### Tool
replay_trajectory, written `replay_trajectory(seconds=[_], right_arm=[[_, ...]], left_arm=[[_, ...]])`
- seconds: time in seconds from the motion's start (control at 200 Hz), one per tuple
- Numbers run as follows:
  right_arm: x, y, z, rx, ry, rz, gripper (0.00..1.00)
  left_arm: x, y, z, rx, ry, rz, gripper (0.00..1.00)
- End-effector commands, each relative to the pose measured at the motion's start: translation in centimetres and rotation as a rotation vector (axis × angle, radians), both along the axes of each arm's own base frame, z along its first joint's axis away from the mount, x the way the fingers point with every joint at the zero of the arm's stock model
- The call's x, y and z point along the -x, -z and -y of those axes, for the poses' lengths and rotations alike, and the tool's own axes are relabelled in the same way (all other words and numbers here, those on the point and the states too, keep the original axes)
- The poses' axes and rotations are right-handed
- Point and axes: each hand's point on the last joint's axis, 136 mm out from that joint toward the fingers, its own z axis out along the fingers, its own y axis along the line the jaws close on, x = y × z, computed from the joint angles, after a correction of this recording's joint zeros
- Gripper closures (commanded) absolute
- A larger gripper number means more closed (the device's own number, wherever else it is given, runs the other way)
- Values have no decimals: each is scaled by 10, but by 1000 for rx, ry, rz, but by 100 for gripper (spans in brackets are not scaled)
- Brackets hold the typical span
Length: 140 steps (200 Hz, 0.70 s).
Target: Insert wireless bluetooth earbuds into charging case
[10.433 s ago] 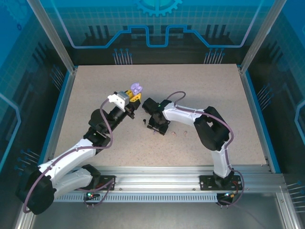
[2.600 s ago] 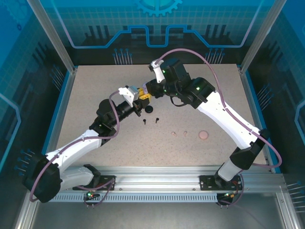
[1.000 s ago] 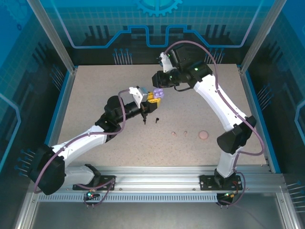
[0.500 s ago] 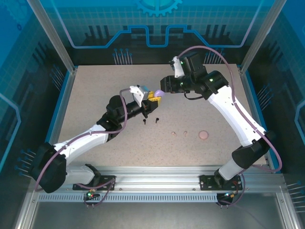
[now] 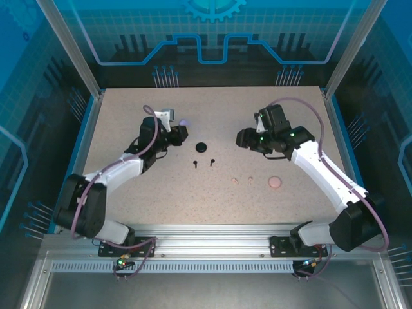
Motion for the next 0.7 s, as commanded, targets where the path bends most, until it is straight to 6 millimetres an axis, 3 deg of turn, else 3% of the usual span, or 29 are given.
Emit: replay_trajectory(seconds=[0.0, 0.245, 0.57, 0.695], right_arm=[[4, -4, -9, -70, 2, 37, 42], [20, 10, -15, -66, -19, 18, 41], [29, 8, -11, -51, -20, 31, 41], [32, 5, -10, -45, -19, 35, 40]], left_arm=[[-6, 26, -6, 28, -9, -187, 100], [-23, 83, -14, 50, 62, -426, 100], [-36, 120, -34, 26, 96, -616, 100], [-36, 132, -43, 1, 96, -671, 87]])
